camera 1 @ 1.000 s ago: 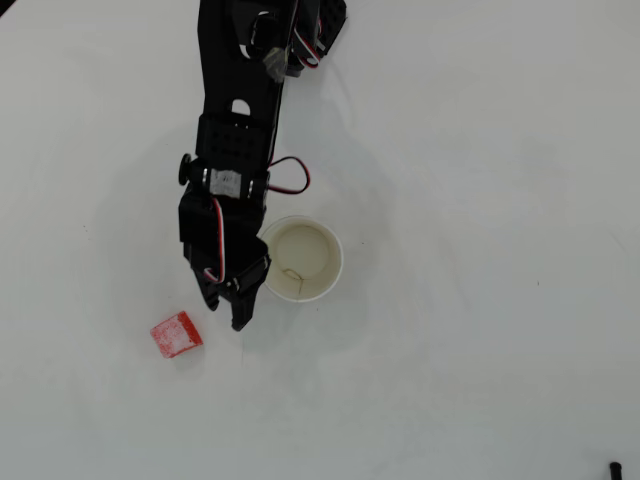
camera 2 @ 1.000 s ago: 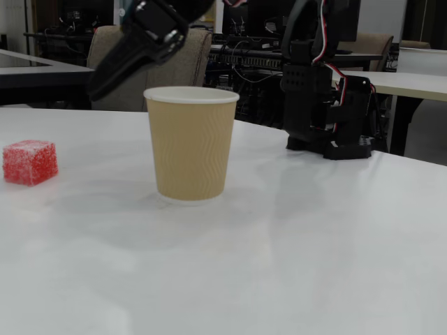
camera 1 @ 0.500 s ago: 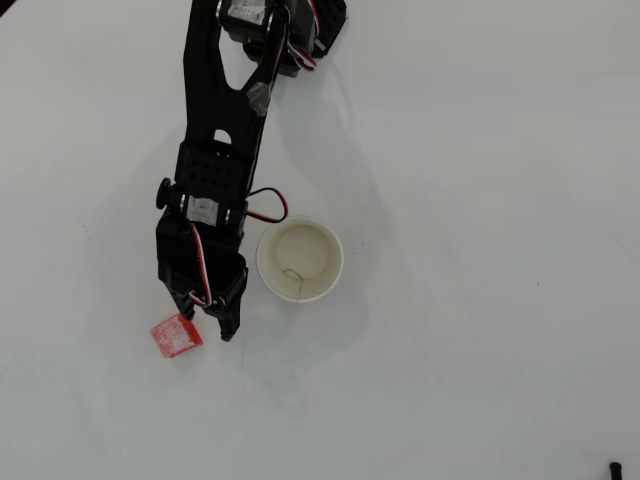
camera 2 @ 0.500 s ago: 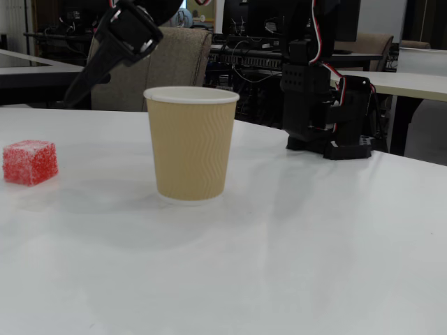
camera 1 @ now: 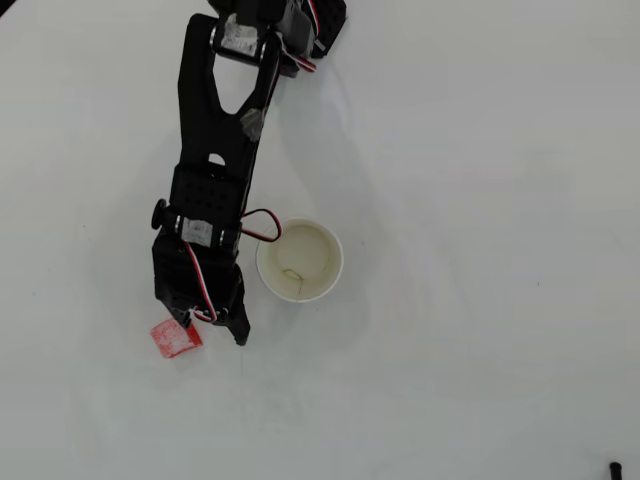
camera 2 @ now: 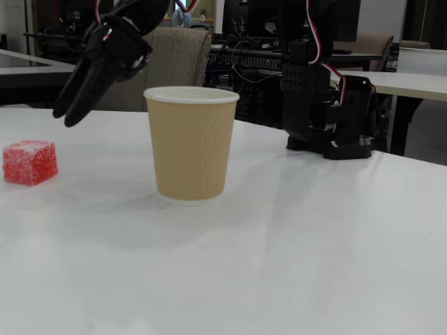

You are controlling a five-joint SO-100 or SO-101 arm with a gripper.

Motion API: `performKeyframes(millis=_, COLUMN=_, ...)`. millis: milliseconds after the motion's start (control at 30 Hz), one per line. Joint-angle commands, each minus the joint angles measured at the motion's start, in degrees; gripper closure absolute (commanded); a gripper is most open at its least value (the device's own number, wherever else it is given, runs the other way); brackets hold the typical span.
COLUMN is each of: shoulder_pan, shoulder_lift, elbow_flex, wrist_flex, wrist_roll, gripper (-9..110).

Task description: Grasp a red cube and put it in the cup.

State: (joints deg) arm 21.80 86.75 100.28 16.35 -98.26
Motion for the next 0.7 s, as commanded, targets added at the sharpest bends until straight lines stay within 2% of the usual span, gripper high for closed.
performKeyframes(millis=0, shoulder_pan=0.8, shoulder_lift=0.4, elbow_flex=-6.3, wrist_flex=-0.3, wrist_roll=-0.5, gripper=73)
performKeyframes(millis=167, shoulder_pan=0.3, shoulder_lift=-0.4, elbow_flex=-7.1, wrist_flex=0.7, wrist_roll=-0.5, gripper=73)
performKeyframes(millis=400, shoulder_pan=-1.8, shoulder_lift=0.7, elbow_flex=-7.6, wrist_flex=8.1, wrist_roll=-0.5, gripper=73)
performKeyframes(millis=667, shoulder_pan=-2.6, shoulder_lift=-2.5, elbow_flex=-8.8, wrist_flex=4.9, wrist_roll=-0.5, gripper=73)
